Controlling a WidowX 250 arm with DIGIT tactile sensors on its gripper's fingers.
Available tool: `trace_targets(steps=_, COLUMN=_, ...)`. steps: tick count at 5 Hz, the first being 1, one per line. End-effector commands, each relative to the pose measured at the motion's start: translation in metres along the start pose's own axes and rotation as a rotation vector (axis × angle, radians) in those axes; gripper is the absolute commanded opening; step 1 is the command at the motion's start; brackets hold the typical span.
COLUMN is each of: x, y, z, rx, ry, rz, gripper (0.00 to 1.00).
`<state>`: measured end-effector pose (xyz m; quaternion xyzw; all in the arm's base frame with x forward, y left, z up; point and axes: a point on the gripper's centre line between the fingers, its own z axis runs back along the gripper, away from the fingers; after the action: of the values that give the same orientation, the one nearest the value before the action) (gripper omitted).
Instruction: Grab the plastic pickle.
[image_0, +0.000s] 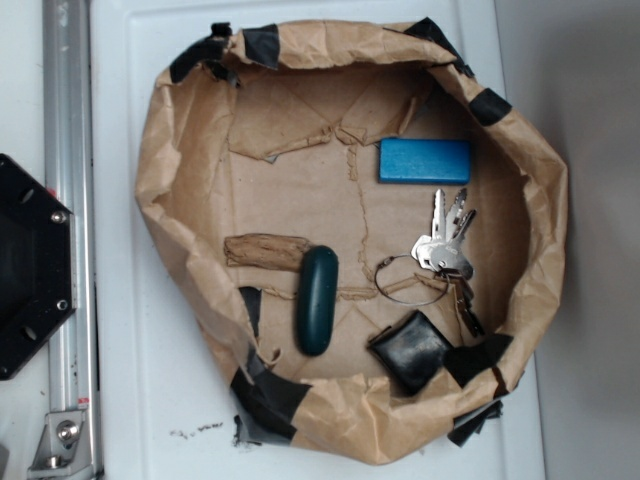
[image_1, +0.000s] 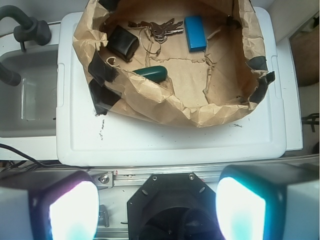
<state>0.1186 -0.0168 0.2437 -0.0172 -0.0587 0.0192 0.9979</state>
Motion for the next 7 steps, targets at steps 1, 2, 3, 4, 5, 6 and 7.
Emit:
trace_targets(steps=1, x=0.0, y=0.0, z=0.0, rx=0.0, ry=0.0, rz=0.0, gripper=1.0)
trace_targets(steps=2, x=0.04, y=-0.003, z=-0.014, rx=-0.24, ry=-0.029, rz=0.097, gripper=1.0)
trace_targets(steps=3, x=0.075, y=-0.017, z=-0.034, rx=-0.354, ry=-0.118, rz=0.302, gripper=1.0)
trace_targets(steps=4, x=0.088, y=-0.007, z=-0.076, rx=-0.42, ry=-0.152, rz=0.568, gripper=1.0)
trace_targets(steps=5, x=0.081, y=0.004, z=-0.123, rx=-0.338, ry=0.008, rz=0.866, gripper=1.0)
trace_targets(steps=6, x=0.081, y=0.004, z=-0.123, rx=-0.338, ry=0.008, rz=0.866, gripper=1.0)
trace_targets(steps=7, x=0.081, y=0.004, z=-0.123, rx=-0.338, ry=0.008, rz=0.866, gripper=1.0)
